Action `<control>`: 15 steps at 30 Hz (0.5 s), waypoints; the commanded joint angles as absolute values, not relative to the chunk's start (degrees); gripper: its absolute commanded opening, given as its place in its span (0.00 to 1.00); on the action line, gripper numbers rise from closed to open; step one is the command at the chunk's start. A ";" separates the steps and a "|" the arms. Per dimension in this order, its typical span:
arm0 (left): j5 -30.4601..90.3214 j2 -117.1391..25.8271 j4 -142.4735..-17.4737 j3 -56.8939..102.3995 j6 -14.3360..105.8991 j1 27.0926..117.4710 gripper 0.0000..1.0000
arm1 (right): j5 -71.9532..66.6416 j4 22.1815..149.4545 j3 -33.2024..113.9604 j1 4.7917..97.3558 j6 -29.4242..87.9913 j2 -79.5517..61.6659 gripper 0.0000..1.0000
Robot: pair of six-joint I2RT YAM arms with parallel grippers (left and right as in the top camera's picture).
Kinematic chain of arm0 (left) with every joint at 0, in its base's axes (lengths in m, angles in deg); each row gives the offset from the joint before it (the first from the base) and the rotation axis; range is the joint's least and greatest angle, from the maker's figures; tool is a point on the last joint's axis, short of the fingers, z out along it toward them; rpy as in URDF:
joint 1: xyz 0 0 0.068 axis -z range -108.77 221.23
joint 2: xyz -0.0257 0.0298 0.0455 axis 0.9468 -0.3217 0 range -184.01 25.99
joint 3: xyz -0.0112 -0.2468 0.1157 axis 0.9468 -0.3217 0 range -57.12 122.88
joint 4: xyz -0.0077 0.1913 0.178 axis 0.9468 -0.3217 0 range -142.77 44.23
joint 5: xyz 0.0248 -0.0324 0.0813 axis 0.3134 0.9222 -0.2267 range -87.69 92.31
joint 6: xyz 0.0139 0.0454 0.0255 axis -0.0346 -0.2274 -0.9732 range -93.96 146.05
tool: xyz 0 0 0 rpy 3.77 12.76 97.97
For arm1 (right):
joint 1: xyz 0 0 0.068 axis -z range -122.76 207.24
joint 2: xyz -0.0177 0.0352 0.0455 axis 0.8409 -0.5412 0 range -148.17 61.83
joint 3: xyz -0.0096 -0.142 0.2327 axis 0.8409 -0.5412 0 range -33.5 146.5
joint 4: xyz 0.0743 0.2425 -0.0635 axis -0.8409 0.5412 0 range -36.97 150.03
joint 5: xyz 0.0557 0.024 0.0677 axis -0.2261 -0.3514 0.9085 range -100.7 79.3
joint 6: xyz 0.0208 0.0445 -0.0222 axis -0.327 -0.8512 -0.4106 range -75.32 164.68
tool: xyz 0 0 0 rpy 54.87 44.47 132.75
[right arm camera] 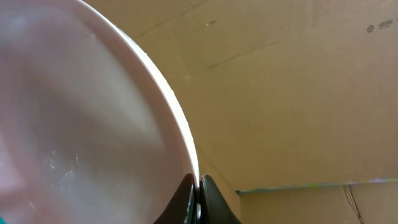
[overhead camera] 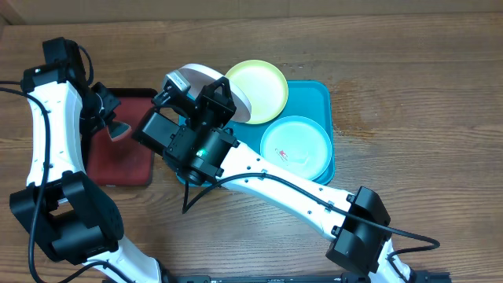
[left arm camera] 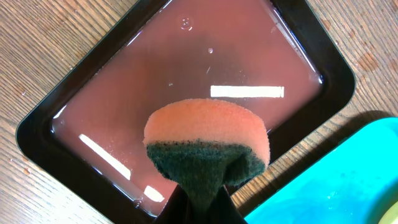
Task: Clean dirty plates on tray and stack at the side
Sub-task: 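Lift the white plate with the right gripper and move it right of the tray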
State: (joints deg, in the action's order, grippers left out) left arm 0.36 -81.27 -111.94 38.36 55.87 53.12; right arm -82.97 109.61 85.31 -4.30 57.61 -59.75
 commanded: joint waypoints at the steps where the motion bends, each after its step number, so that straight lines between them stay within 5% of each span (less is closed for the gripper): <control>1: 0.01 -81.40 -111.79 37.83 54.73 52.82 0.04 | -75.58 111.73 86.20 -3.97 48.63 -58.33 0.04; 5: 0.03 -81.40 -112.07 37.83 54.71 52.82 0.04 | -47.47 113.35 83.62 1.23 45.41 -58.74 0.04; 8: 0.23 -81.40 -112.42 37.83 54.73 52.82 0.04 | -41.22 117.26 83.64 6.74 38.03 -58.57 0.04; 15: 0.47 -81.40 -112.70 37.83 54.73 52.82 0.04 | -5.77 123.86 85.22 31.48 32.67 -57.87 0.04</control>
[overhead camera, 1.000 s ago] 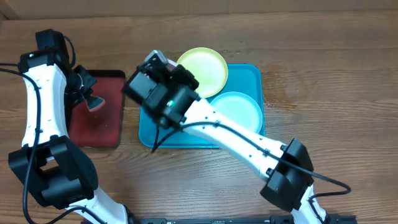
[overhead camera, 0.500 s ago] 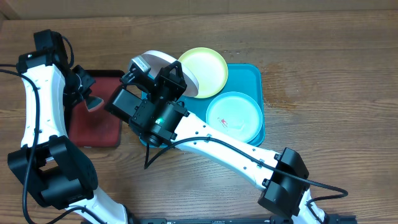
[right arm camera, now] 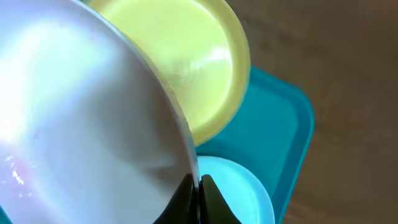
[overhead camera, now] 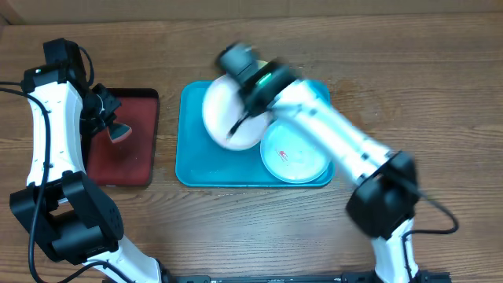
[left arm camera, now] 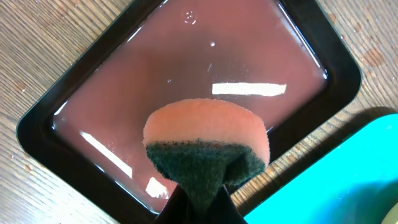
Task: Clean dirty plates on tray and stack at the side
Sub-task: 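Lift the white plate with the right gripper and move it right of the tray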
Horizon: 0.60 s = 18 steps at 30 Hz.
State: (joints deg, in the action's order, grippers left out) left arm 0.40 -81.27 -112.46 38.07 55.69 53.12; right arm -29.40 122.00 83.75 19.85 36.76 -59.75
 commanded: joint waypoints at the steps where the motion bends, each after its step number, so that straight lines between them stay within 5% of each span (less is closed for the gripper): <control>1: 0.47 -81.42 -112.66 37.83 54.73 52.82 0.04 | -0.37 125.00 84.58 36.09 32.69 -57.87 0.04; 10: 0.53 -81.47 -112.62 37.83 54.78 52.88 0.04 | 3.96 125.54 74.14 59.72 38.53 -57.87 0.04; 18: 0.90 -81.53 -112.55 37.83 54.78 52.88 0.04 | 3.93 116.71 64.63 71.65 38.77 -57.87 0.04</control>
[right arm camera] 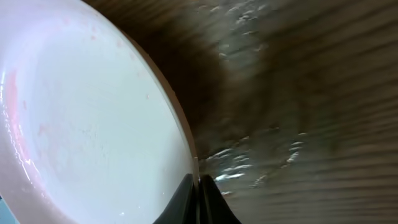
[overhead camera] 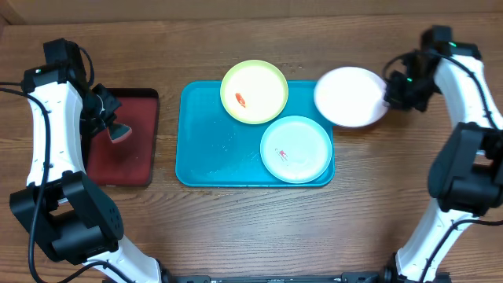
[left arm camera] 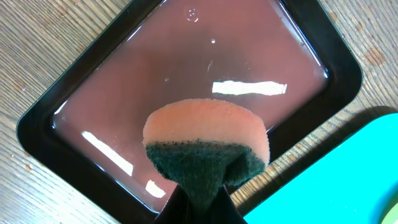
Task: Clean dirty plates on tray and stack at the side
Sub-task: 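Lift the white plate with the right gripper and move it right of the tray, then lower the white plate onto the table and open the right gripper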
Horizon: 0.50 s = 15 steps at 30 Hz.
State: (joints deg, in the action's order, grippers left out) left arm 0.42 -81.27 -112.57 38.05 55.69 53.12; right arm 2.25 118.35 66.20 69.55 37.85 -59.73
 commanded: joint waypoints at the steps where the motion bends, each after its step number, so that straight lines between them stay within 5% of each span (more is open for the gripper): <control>1: 0.90 -81.53 -112.55 37.83 54.78 52.88 0.04 | 3.87 116.06 64.17 72.29 38.77 -57.87 0.04; 9: 0.88 -81.53 -112.25 37.83 54.78 52.88 0.04 | 1.88 113.06 63.62 74.52 38.75 -57.87 0.04; 12: 0.90 -81.53 -111.96 37.83 54.78 52.88 0.04 | 0.96 112.87 63.62 74.36 38.75 -57.87 0.31; 15: 0.90 -81.53 -111.96 37.83 54.78 52.88 0.04 | 1.73 112.87 63.62 73.90 38.75 -57.87 0.41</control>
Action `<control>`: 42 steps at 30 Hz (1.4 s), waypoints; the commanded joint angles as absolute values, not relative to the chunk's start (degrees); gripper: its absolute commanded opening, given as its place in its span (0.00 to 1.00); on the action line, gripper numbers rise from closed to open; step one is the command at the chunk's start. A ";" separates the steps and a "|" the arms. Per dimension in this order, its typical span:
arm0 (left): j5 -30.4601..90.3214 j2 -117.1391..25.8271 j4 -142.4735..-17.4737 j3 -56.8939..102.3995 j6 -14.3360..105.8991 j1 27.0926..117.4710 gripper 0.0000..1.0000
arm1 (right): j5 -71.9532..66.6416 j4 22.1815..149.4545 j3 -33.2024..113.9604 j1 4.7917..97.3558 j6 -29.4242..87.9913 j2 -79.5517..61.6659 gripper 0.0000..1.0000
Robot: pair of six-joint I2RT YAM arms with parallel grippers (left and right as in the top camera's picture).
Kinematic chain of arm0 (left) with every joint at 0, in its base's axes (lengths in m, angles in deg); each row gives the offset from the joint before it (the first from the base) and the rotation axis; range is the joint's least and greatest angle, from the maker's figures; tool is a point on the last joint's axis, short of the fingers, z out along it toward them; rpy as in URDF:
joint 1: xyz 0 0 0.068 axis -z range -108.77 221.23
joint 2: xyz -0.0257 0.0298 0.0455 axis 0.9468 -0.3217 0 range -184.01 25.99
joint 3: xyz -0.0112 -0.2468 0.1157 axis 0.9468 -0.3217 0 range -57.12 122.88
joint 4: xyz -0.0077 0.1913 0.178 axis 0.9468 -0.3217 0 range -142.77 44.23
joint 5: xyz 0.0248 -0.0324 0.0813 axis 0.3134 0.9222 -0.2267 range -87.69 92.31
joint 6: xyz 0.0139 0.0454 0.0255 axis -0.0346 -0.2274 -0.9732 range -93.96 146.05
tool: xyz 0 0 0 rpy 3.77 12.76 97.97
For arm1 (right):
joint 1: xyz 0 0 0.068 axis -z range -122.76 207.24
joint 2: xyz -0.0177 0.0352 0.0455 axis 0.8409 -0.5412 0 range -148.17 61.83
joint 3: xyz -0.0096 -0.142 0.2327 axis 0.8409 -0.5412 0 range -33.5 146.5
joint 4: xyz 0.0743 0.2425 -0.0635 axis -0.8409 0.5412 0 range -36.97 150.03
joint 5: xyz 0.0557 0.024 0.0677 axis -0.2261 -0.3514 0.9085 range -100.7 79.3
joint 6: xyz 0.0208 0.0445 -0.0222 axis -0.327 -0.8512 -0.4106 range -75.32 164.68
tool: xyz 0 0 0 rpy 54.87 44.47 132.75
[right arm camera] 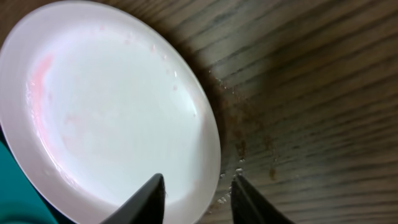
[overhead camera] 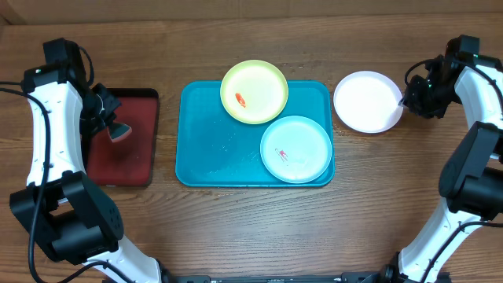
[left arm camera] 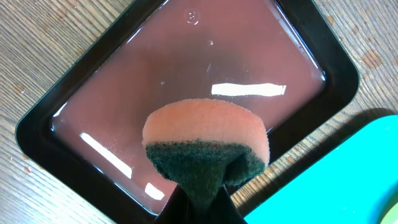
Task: Clean dirty plates on tray and stack at the side
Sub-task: 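Lower the white plate onto the table and open the right gripper, then reach the right gripper to the yellow plate and drag it toward center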
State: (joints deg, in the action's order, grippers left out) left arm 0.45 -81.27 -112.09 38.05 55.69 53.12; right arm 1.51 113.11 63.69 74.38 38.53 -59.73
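A white plate [overhead camera: 367,101] [right arm camera: 112,124] lies flat on the wooden table, right of the teal tray [overhead camera: 212,149]. My right gripper [overhead camera: 410,101] [right arm camera: 198,199] stands open, its fingers on either side of the plate's right rim. On the tray rest a yellow-green plate [overhead camera: 254,92] and a light-blue plate [overhead camera: 295,148], each with a red smear. My left gripper [overhead camera: 112,126] [left arm camera: 199,198] is shut on an orange-and-green sponge [left arm camera: 205,146], held above the dark basin [left arm camera: 186,74] of reddish water.
The basin [overhead camera: 118,157] sits left of the tray. Small wet specks mark the wood beside the white plate's rim. Bare wooden table lies in front of and behind the tray.
My right gripper has opened and let go of the white plate, which now lies flat on the table a little further right. The left gripper and sponge have not moved.
My right gripper held the white plate tilted above the tray's left half. It then carried it over the tray, then to the table right of the tray, still gripped. Now the plate rests there, released. The left gripper held the sponge over the basin throughout.
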 commanded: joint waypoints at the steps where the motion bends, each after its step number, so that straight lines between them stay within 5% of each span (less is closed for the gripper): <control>1: 0.90 -81.53 -111.96 37.83 54.78 52.88 0.04 | 2.78 112.82 63.62 73.68 38.77 -57.87 0.41; 6: 0.90 -81.53 -111.87 37.83 54.78 52.88 0.04 | 18.14 110.55 63.65 70.80 45.39 -57.87 0.45; 11: 0.90 -81.53 -111.94 37.83 54.78 52.88 0.04 | 19.37 103.71 63.65 62.32 46.20 -57.87 0.62; 15: 0.90 -81.53 -111.94 37.83 54.75 52.88 0.04 | 16.13 97.41 63.65 54.80 46.24 -57.87 0.80; 20: 0.90 -81.53 -111.96 37.83 54.75 52.88 0.04 | 1.03 89.83 63.62 44.53 46.24 -58.20 0.87; 31: 0.90 -81.53 -111.92 37.83 54.75 52.88 0.04 | -13.01 80.91 63.62 35.28 46.24 -63.92 0.83; 37: 0.90 -81.53 -111.90 37.83 54.75 52.88 0.04 | -12.96 79.18 63.62 34.52 46.22 -67.81 0.69; 42: 0.90 -81.53 -111.74 37.83 54.75 52.88 0.04 | -11.48 77.00 63.62 34.10 46.16 -68.51 0.46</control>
